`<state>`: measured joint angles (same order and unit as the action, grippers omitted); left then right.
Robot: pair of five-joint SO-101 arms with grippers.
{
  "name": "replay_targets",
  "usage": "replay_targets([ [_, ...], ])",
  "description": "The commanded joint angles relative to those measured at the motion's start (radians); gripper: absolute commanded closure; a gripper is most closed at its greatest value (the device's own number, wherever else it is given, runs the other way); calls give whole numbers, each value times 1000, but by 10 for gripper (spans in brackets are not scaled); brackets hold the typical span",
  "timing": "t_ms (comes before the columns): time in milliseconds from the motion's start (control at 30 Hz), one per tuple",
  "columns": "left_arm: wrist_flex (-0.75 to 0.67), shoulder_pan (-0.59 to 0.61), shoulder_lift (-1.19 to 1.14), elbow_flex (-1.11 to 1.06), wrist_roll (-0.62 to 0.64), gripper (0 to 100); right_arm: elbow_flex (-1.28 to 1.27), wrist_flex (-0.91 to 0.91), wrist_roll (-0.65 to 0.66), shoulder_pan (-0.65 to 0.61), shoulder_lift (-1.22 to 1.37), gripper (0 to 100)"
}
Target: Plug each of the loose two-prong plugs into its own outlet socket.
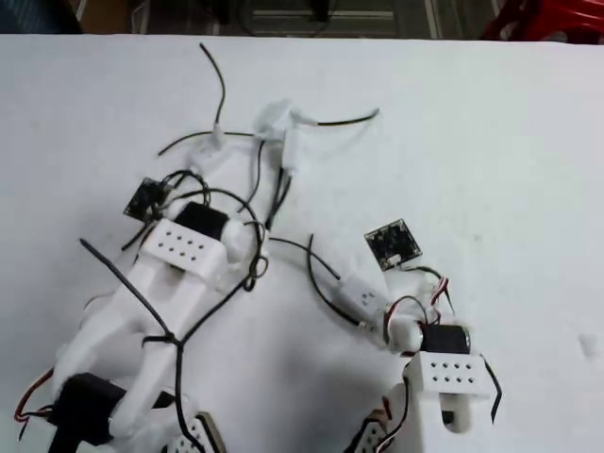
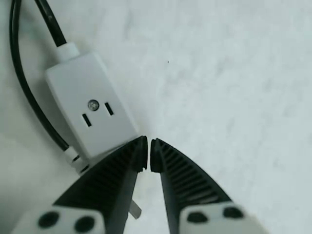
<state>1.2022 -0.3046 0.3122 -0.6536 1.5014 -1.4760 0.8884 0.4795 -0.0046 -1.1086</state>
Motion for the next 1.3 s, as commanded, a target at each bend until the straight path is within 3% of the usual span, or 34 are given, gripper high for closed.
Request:
replay_targets([
  [0, -18, -4, 1, 0, 8, 976, 5, -16, 2, 2, -15, 967],
  [567, -20, -13, 1, -15, 6, 976, 5, -12, 0, 2, -15, 967],
  [767, -20, -13, -1, -21, -167, 976, 5, -12, 0, 2, -15, 967],
  [1067, -20, -18, -1, -21, -170, 976, 5, -12, -2, 2, -15, 967],
  [1267, -21, -85, -62, -29, -169, 976, 5, -13, -2, 2, -15, 967],
])
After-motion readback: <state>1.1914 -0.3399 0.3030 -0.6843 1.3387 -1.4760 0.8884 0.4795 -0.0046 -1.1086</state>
